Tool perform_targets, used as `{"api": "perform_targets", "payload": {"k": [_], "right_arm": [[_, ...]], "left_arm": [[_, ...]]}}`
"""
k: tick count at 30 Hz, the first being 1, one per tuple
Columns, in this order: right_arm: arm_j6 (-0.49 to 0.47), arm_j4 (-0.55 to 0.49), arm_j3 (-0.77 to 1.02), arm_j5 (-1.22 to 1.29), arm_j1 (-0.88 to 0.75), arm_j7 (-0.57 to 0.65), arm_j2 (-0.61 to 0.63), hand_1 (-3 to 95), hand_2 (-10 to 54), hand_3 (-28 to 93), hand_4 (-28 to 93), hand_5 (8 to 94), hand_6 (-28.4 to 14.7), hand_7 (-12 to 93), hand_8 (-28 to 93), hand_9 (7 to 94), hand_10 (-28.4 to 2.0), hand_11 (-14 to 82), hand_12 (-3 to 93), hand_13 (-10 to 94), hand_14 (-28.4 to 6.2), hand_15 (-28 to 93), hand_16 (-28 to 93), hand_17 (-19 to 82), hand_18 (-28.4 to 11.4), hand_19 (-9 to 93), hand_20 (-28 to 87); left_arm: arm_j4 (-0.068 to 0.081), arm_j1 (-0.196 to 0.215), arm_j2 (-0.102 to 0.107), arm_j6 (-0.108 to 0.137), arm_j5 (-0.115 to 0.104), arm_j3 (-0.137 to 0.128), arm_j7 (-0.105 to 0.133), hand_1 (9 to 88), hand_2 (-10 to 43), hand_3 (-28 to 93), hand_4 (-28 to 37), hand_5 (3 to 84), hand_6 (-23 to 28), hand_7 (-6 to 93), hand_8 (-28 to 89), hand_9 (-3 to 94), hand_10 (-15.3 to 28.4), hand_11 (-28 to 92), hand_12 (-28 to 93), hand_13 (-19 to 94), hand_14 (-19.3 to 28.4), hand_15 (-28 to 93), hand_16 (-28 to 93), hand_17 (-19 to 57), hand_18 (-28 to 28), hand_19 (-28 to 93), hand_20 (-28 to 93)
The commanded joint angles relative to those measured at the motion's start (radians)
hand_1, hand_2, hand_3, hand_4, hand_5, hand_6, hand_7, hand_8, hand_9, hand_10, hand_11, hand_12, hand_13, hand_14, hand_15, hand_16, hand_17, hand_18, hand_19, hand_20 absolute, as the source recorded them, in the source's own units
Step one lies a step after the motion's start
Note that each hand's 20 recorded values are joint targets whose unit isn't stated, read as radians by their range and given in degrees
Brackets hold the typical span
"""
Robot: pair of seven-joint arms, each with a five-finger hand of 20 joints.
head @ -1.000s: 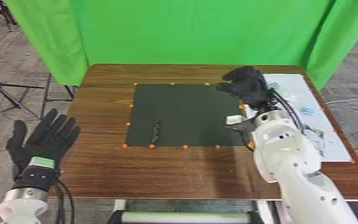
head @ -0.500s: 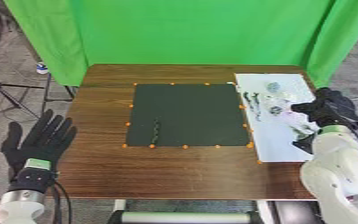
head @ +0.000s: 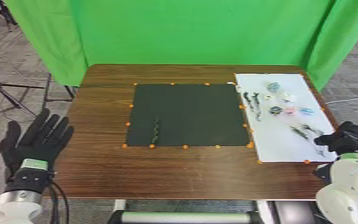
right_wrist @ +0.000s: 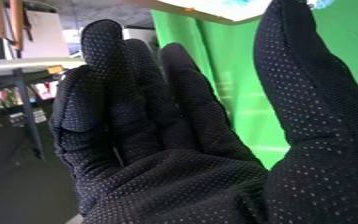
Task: Arrange flowers
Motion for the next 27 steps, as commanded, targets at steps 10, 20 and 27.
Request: {"api": "perform_targets", "payload": {"k": [10,20,27], "right_arm": [[-0.009,0.119,-0.082,0.007,0.08,0.011,-0.025,51.2,-9.5,52,-28,53.8,-10.4,14,-10,56.7,-19.4,18.2,17.7,53,-16.1,57,18,34,-23.6,89,31],[-0.013,0.159,-0.096,-0.011,0.093,0.03,-0.04,57.2,-8.1,73,-28,71.6,-4.1,32,8,80.8,-11.2,15.8,43.2,69,-10.7,54,35,40,-22.3,92,29],[0.118,0.139,-0.106,-0.059,0.068,0.012,-0.026,57.4,-9.4,76,-28,74.2,-3.0,35,11,84.0,-9.5,21.7,51.1,75,-8.5,56,38,46,-21.9,93,36]], "left_arm": [[-0.022,0.0,0.001,0.052,-0.033,0.004,0.008,28.4,10.2,72,-28.3,38.3,7.7,16.0,-10,36.4,15.6,27,11,27,15.8,40,-10,-3.3,12.5,37,7],[-0.033,0.012,-0.007,0.096,-0.057,0.004,0.003,27.3,12.6,72,-28.3,39.9,8.2,16.6,-10,37.8,16.0,27,11,27,16.2,42,-10,-3.5,13.0,39,7],[-0.031,0.008,-0.005,0.093,-0.056,0.003,-0.003,27.1,12.8,72,-28.3,40.0,8.2,16.7,-11,37.8,15.9,28,11,27,16.3,42,-11,-3.7,13.1,39,7]]}}
